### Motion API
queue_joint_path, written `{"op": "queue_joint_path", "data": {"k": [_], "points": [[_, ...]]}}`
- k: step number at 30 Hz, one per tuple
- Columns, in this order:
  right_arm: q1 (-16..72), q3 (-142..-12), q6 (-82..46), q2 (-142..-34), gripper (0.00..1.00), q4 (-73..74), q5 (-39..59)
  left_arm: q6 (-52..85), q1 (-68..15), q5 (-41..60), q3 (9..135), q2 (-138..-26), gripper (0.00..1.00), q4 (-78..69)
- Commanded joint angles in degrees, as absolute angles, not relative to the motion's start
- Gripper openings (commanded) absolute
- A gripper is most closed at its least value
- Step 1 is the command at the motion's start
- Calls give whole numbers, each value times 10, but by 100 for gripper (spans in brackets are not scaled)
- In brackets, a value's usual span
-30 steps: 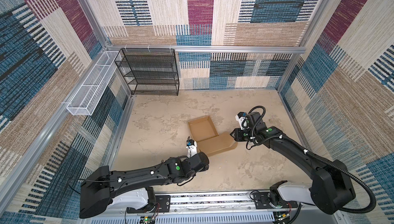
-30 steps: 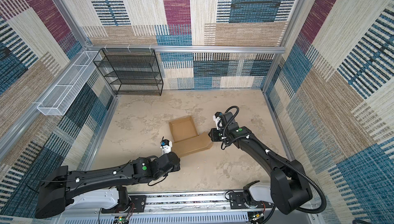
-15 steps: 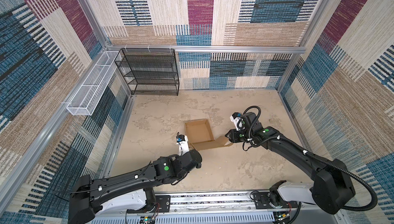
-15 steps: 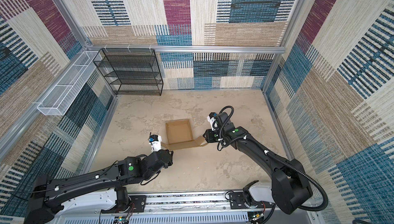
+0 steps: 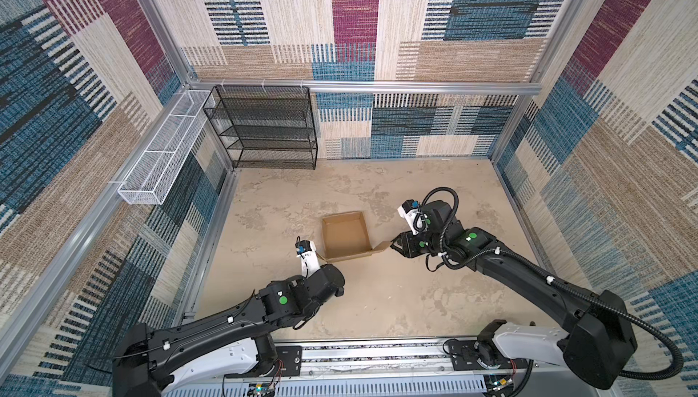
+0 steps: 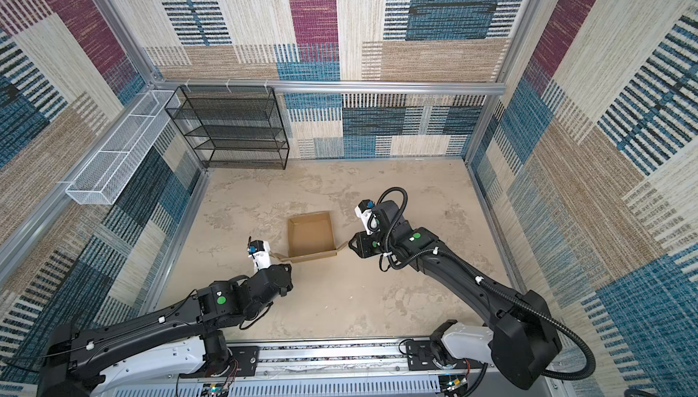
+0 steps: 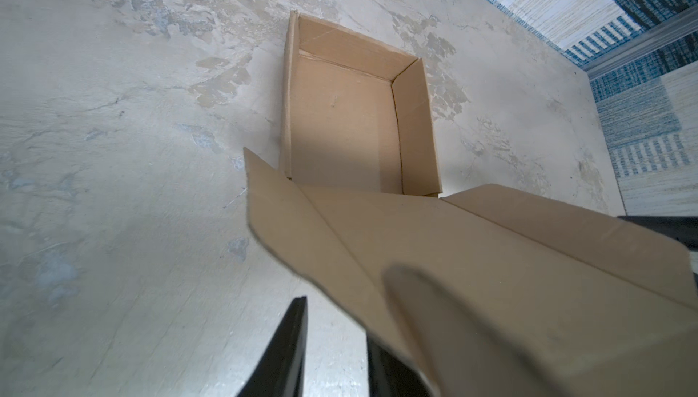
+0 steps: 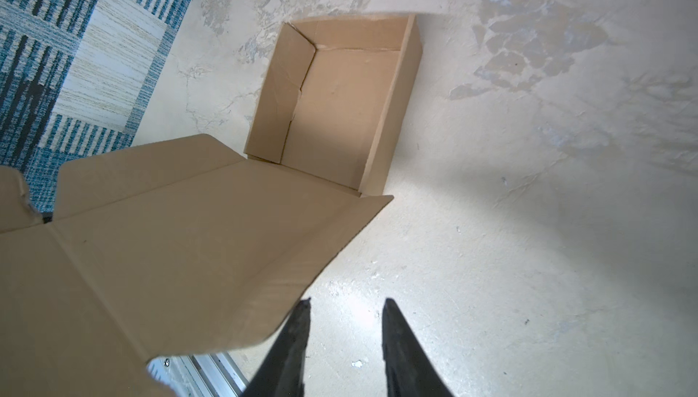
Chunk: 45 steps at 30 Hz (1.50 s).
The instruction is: Fold the paper box
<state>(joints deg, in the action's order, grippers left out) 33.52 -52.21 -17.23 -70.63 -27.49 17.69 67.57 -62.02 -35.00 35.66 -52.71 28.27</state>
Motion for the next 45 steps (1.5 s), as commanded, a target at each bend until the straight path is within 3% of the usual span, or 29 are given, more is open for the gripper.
{"op": "queue_joint_path", "data": {"k": [1, 12, 30, 45], "points": [[337, -531, -150, -697, 36, -282, 155, 688, -615, -363, 349, -521, 31, 291], [334, -582, -105, -713, 37, -307, 87, 682, -603, -363, 350, -522, 31, 279], [332, -693, -2, -891, 34, -277, 247, 672, -568, -337, 360, -561, 31, 234], [365, -646, -11, -887, 32, -273, 271, 643, -521, -304, 377, -599, 31, 187]]}}
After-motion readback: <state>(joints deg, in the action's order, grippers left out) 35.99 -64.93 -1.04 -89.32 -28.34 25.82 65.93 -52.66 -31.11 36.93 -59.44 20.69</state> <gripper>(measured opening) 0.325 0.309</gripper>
